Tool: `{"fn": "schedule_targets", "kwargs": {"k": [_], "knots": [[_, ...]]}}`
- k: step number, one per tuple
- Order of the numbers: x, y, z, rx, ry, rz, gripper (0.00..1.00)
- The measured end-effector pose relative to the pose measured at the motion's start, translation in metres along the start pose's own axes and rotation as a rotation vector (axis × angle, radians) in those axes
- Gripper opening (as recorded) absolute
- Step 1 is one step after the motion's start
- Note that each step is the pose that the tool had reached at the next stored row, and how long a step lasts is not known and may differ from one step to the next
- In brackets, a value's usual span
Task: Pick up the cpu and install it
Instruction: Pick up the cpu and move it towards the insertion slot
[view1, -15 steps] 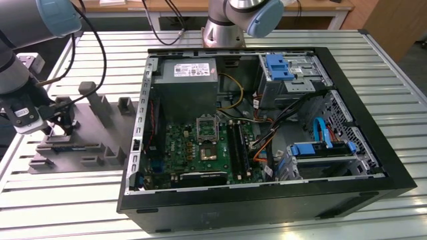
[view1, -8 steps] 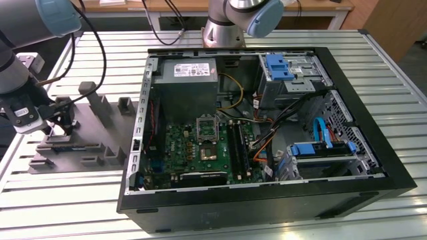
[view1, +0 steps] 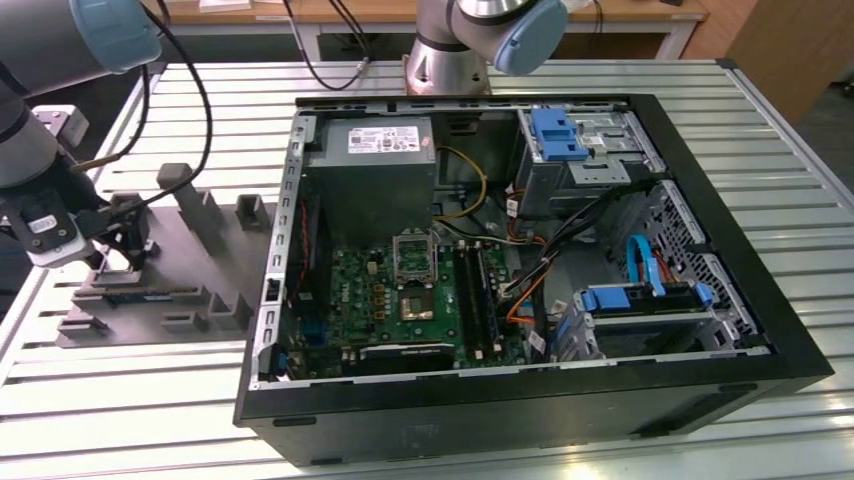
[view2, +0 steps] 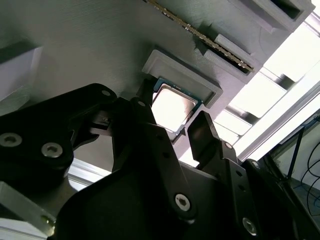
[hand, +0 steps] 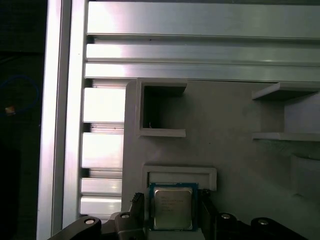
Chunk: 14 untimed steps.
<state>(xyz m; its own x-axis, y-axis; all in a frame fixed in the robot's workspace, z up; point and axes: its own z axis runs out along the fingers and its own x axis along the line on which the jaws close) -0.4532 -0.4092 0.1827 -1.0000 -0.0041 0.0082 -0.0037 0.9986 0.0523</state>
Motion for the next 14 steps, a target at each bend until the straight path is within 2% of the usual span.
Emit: {"fn": "schedule_targets", "kwargs": {"k": [5, 8, 14], "knots": [[0.0002, 0.0000, -0.0004, 0.0001, -0.0030, 0.000, 0.55], [0.0007, 0.0000, -0.0003, 0.0001, -0.0081, 0.000, 0.55], [0.0014, 0.0000, -0.0003, 0.0001, -0.0107, -0.001, 0.55]]}}
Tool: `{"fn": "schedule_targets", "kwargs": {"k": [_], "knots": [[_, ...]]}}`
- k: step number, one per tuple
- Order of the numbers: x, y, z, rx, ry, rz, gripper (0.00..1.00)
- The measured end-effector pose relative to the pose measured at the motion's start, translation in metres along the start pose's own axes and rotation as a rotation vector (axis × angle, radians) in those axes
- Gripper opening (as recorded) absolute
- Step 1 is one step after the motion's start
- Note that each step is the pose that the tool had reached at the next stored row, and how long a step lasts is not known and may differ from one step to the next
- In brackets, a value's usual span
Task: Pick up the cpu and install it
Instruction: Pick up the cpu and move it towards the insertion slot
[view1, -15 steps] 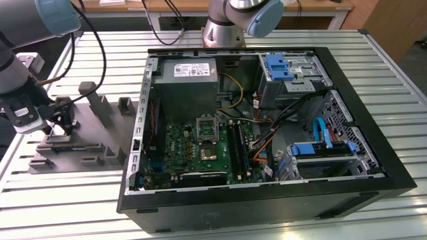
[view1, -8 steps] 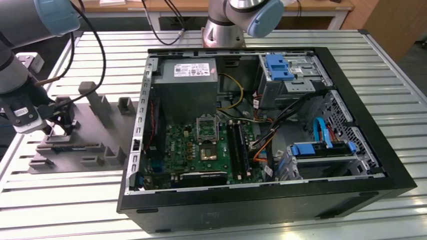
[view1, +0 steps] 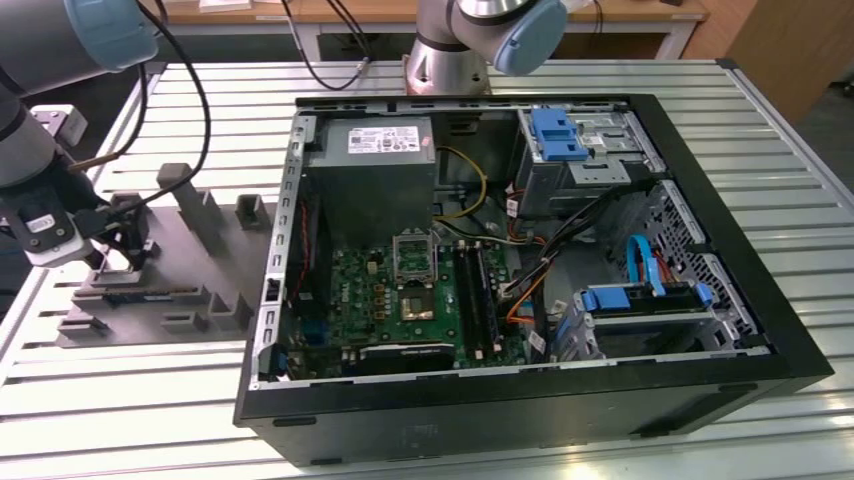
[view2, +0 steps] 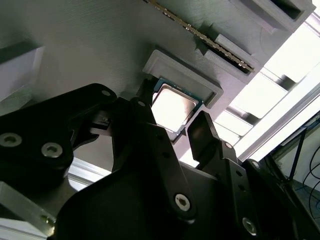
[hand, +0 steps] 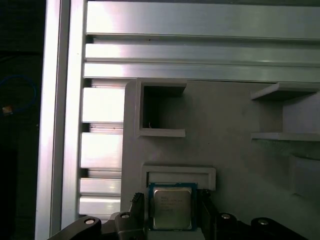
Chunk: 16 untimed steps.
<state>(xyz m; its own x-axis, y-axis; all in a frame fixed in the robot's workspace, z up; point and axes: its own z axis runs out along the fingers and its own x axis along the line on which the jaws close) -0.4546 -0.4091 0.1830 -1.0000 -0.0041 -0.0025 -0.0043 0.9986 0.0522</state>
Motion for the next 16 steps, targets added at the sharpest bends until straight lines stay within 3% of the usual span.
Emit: {"fn": "schedule_targets", "kwargs": {"k": [16], "knots": [[0.0004, 0.0000, -0.0009, 0.0002, -0.0011, 0.000, 0.53]]}}
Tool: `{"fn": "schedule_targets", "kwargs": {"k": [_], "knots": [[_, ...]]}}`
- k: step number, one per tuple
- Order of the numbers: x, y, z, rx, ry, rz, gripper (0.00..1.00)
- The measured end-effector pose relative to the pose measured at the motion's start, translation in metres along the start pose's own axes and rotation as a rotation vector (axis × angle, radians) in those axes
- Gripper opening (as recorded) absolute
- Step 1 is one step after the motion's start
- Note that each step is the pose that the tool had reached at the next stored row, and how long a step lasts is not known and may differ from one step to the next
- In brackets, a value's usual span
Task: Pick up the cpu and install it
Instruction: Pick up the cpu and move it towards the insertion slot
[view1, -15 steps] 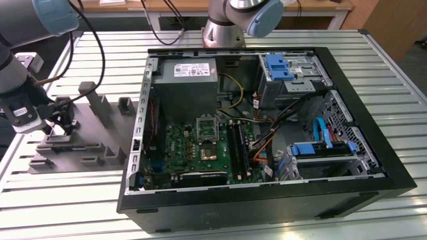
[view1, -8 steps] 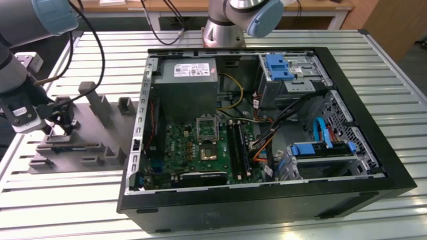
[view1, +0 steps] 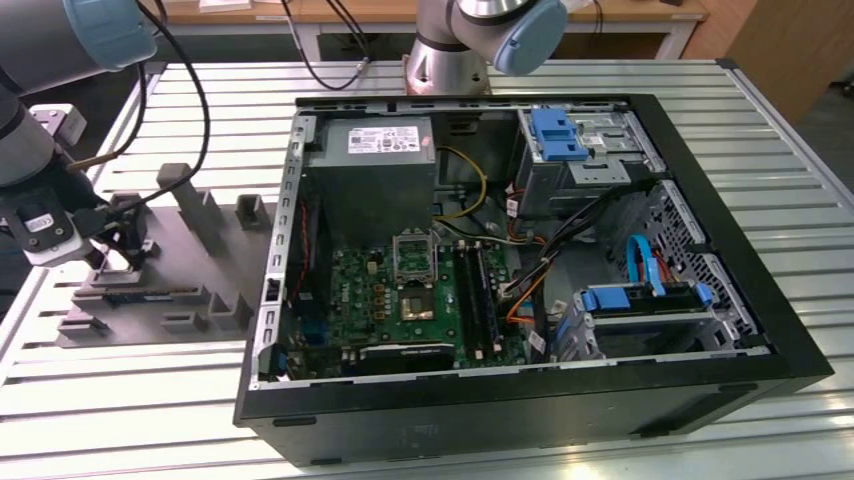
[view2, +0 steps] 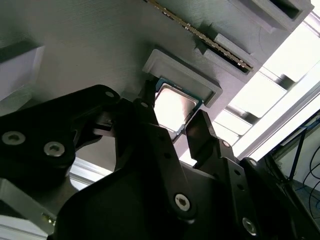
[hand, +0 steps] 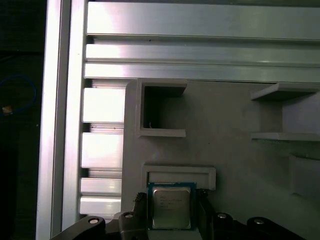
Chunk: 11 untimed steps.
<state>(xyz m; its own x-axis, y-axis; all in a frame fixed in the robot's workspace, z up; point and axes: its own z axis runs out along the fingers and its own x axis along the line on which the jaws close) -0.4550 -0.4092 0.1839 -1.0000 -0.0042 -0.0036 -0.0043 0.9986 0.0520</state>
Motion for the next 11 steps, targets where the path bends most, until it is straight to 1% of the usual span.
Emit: {"fn": "schedule_targets", "kwargs": {"k": [1, 2, 6, 11], "knots": [[0.0000, 0.0000, 0.0001, 0.0001, -0.0003, 0.000, 0.53], [0.0000, 0.0000, 0.0003, 0.0004, -0.0006, 0.000, 0.47], [0.0000, 0.0000, 0.0006, 0.0024, -0.0007, 0.000, 0.47], [0.0000, 0.0000, 0.0007, 0.0027, -0.0008, 0.000, 0.47]]}}
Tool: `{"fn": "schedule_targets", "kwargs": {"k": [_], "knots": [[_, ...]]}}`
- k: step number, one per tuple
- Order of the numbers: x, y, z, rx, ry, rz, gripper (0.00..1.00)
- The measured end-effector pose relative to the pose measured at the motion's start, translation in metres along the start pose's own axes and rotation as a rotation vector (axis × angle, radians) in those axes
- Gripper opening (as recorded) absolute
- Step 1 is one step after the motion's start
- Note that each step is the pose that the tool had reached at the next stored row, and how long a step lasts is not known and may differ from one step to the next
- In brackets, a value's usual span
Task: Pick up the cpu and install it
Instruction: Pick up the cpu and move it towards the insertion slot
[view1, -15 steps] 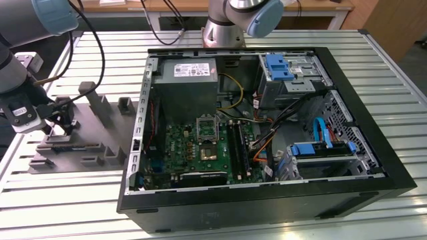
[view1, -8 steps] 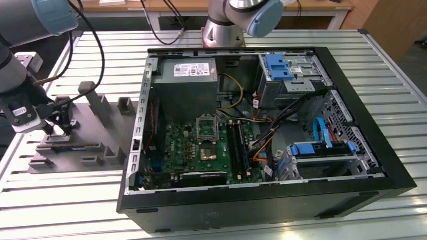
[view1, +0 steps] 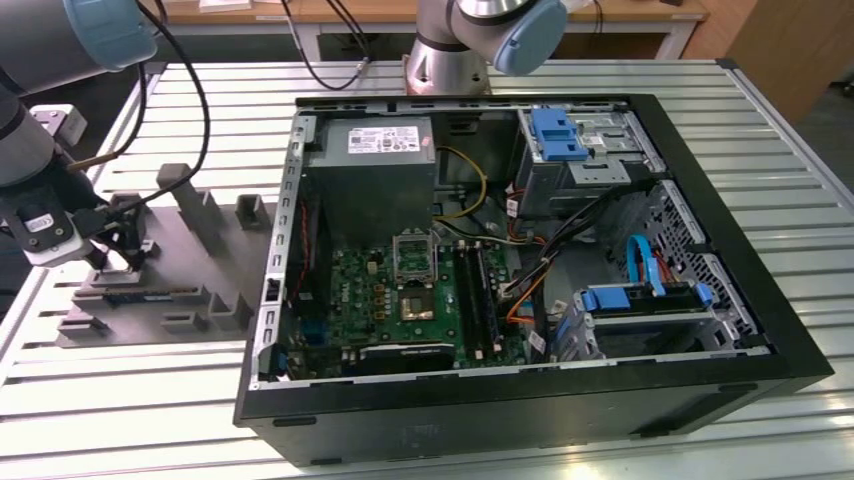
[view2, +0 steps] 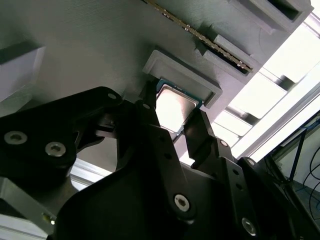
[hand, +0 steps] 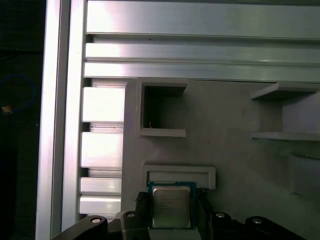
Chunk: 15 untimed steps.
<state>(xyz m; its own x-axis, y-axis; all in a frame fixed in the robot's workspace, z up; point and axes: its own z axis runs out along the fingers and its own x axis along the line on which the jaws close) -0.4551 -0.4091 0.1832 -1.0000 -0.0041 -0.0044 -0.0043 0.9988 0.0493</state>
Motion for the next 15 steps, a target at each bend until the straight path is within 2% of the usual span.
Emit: {"fn": "schedule_targets", "kwargs": {"k": [11, 15], "knots": [[-0.0001, 0.0000, -0.0001, 0.0001, -0.0004, 0.000, 0.47], [0.0000, 0.0001, -0.0030, 0.0014, -0.0001, 0.000, 0.47]]}}
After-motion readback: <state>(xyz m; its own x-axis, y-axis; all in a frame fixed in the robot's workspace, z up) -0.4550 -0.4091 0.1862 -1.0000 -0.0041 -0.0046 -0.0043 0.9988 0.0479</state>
